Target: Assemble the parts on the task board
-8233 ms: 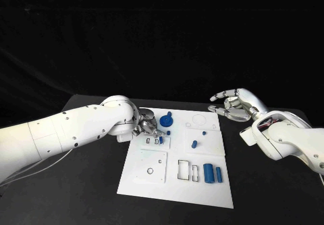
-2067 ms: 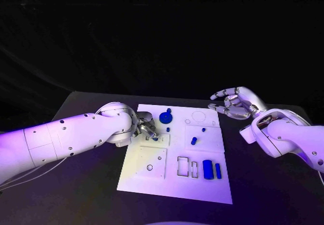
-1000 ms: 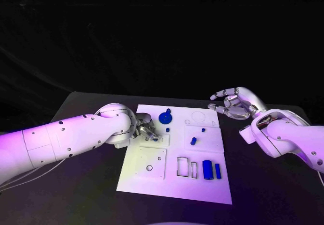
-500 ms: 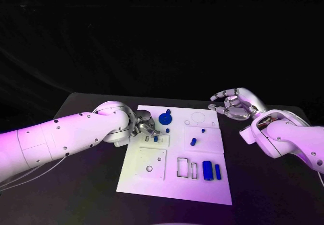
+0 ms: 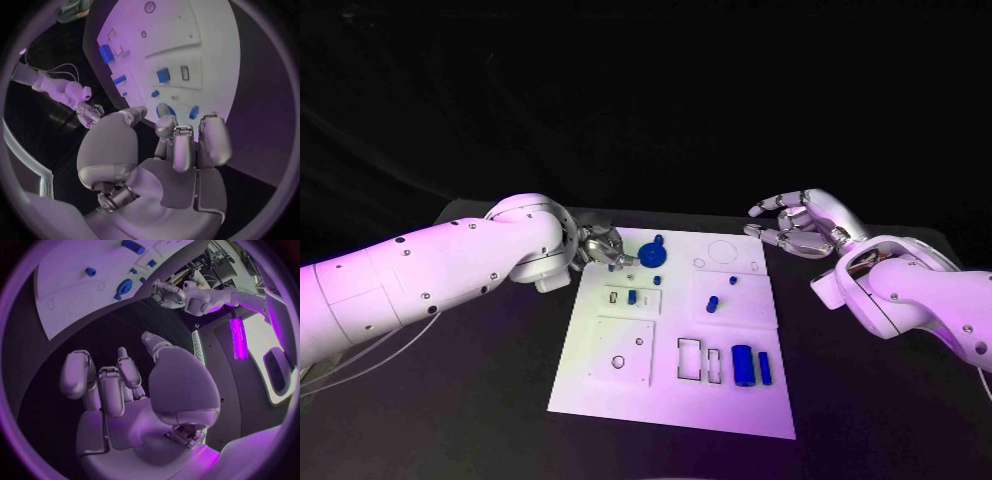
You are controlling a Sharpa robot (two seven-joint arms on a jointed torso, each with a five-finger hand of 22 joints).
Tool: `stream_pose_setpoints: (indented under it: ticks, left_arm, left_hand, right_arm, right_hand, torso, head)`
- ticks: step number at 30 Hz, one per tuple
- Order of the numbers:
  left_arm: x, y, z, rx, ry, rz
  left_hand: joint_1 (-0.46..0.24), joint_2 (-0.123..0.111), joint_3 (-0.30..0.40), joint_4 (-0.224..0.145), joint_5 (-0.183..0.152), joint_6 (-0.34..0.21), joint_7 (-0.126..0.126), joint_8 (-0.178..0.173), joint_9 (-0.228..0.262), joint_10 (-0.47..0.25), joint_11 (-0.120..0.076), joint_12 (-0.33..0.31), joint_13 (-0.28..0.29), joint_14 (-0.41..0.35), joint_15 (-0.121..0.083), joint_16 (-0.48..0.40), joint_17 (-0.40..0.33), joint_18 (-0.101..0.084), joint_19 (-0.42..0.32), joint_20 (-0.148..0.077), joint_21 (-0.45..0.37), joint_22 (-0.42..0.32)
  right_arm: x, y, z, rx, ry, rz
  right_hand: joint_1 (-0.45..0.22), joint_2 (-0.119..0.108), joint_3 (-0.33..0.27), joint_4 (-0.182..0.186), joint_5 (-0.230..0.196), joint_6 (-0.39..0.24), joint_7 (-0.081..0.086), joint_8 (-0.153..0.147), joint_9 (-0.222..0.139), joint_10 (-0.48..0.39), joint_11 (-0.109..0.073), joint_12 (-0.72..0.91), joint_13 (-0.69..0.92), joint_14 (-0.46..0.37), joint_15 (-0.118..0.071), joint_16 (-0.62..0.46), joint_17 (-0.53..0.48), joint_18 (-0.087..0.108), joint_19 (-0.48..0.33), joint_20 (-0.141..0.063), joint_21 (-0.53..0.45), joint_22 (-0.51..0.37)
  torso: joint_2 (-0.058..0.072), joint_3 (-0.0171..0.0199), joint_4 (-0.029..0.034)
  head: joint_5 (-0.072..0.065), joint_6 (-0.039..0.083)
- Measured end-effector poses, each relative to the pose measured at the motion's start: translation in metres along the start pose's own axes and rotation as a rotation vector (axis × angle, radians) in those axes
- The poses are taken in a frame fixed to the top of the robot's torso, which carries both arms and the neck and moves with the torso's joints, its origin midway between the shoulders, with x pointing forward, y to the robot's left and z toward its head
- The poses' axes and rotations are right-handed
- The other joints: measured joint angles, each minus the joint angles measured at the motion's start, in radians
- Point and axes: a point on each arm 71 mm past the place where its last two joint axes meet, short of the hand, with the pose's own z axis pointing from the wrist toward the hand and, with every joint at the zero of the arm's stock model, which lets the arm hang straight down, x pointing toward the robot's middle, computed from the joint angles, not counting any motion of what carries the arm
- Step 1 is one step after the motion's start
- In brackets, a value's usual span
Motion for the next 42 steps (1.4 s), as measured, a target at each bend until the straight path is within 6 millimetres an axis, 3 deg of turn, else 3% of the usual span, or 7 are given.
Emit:
stream_pose_setpoints:
  ticks: [3,5,20,42]
  left_arm:
    - [-0.016,0.003,0.004,-0.019,-0.030,-0.013]
    - [-0.023,0.005,0.006,-0.029,-0.042,-0.018]
    - [-0.034,0.019,0.026,-0.106,-0.049,0.010]
    - [-0.020,0.027,0.043,-0.160,0.037,0.070]
  left_hand:
    - [0.008,0.006,-0.009,0.002,0.000,-0.036,0.022,-0.045,-0.025,-0.021,0.019,-0.021,-0.032,0.000,0.015,0.000,0.000,0.000,-0.006,0.006,0.000,-0.006]
    - [0.008,0.007,-0.010,0.001,0.000,-0.040,0.025,-0.057,-0.033,-0.024,0.022,-0.021,-0.037,0.001,0.016,0.000,0.000,0.000,-0.006,0.006,0.000,-0.006]
    - [0.016,0.007,-0.020,0.005,0.000,-0.040,0.025,-0.064,-0.043,-0.026,0.024,-0.021,-0.040,0.001,0.023,0.000,0.000,0.000,-0.006,0.014,0.000,-0.004]
    - [0.016,0.007,-0.047,0.005,0.000,-0.032,0.032,-0.075,-0.054,-0.029,0.027,-0.021,-0.039,0.001,0.023,0.000,0.000,0.000,-0.006,0.021,0.000,-0.002]
  right_arm:
    - [0.000,0.000,0.000,0.000,0.000,0.000]
    - [0.000,0.000,0.000,0.000,0.000,0.000]
    - [0.000,-0.001,0.000,0.002,0.000,0.000]
    - [0.002,-0.001,0.001,0.002,0.003,0.002]
  right_hand:
    - [0.000,0.000,0.000,0.000,0.000,0.000,0.000,0.000,0.000,0.000,0.000,0.000,0.000,0.000,0.000,0.000,0.000,0.000,0.000,0.000,0.000,0.000]
    - [0.000,0.000,0.000,0.000,0.000,0.000,0.000,0.000,0.000,0.000,0.000,0.000,0.000,0.000,0.000,0.000,0.000,0.000,0.000,0.000,0.000,0.000]
    - [0.000,0.000,-0.003,0.003,0.000,0.000,0.000,0.000,0.000,0.000,0.000,0.000,0.000,0.000,0.000,0.000,0.000,0.000,0.000,0.000,0.000,0.000]
    - [0.000,0.000,-0.003,0.003,0.000,0.000,0.000,0.000,0.000,0.000,0.000,0.000,0.000,0.000,0.000,0.000,0.000,0.000,0.000,0.000,0.000,0.000]
  torso:
    - [0.000,0.0000,0.0000]
    - [0.000,0.0005,-0.0004]
    - [0.002,-0.0006,0.0007]
    - [0.002,-0.0006,-0.0002]
  head:
    - [0.000,0.001]
    - [0.001,0.002]
    - [0.003,0.001]
    - [0.007,-0.009]
